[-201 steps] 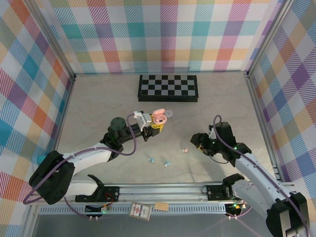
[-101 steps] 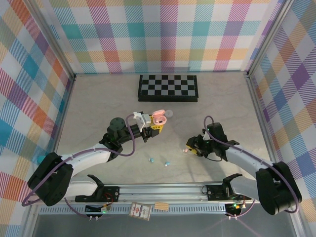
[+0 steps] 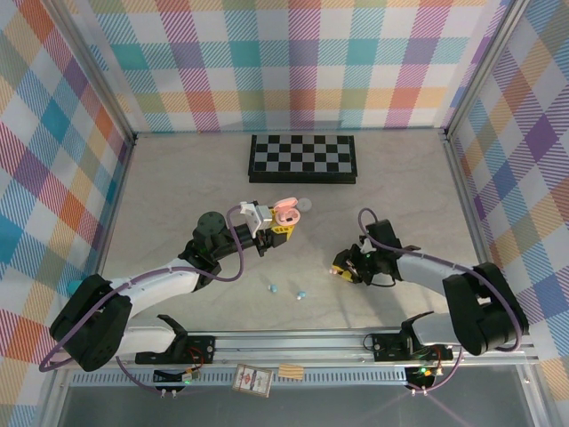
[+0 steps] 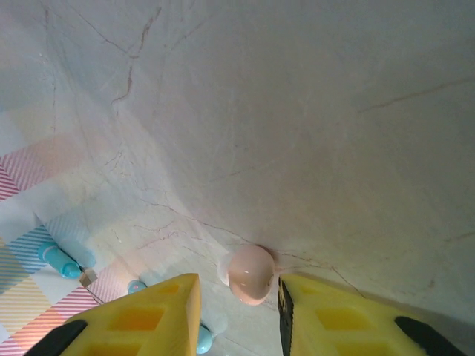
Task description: Insert wireless bluetooth earbuds into charging case
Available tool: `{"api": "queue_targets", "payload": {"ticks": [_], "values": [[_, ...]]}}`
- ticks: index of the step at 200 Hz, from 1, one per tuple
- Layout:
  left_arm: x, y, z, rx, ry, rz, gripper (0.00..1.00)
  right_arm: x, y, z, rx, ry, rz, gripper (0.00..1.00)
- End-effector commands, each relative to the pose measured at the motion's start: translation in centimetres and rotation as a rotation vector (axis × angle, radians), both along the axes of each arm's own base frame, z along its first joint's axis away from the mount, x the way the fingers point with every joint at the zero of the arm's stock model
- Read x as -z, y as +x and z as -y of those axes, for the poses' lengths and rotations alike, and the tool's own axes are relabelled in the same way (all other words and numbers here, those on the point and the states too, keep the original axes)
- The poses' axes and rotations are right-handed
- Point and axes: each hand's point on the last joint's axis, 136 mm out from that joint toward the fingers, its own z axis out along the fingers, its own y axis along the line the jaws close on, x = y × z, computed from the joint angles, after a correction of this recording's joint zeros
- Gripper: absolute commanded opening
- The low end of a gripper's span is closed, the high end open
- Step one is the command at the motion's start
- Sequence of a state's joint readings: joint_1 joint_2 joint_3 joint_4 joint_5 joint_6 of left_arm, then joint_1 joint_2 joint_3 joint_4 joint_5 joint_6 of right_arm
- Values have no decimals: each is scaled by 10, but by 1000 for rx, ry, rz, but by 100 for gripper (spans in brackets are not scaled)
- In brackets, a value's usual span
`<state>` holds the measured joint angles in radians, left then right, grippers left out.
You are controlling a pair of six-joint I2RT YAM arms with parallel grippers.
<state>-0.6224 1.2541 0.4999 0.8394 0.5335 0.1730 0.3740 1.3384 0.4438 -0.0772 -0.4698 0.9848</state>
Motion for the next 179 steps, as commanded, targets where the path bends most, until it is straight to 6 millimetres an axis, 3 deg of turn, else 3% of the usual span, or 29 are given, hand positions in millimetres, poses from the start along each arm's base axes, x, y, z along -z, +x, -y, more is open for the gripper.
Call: {"api": "queue_targets", "payload": {"ticks": [1,79,112,179], "values": [[-8,-2,0,17,-17,22,29,-4,4,-3,-25,3,1,33],[-10,-2,0,20,-17,29,29,8,1,-1,-49,-40,-50,28],[-10,-2,1,21,-17,31,29,12,-1,0,-59,-51,-69,22],[-1,-1,3,22,18,15,29,-11,7,9,-83,-131,14,19]]}}
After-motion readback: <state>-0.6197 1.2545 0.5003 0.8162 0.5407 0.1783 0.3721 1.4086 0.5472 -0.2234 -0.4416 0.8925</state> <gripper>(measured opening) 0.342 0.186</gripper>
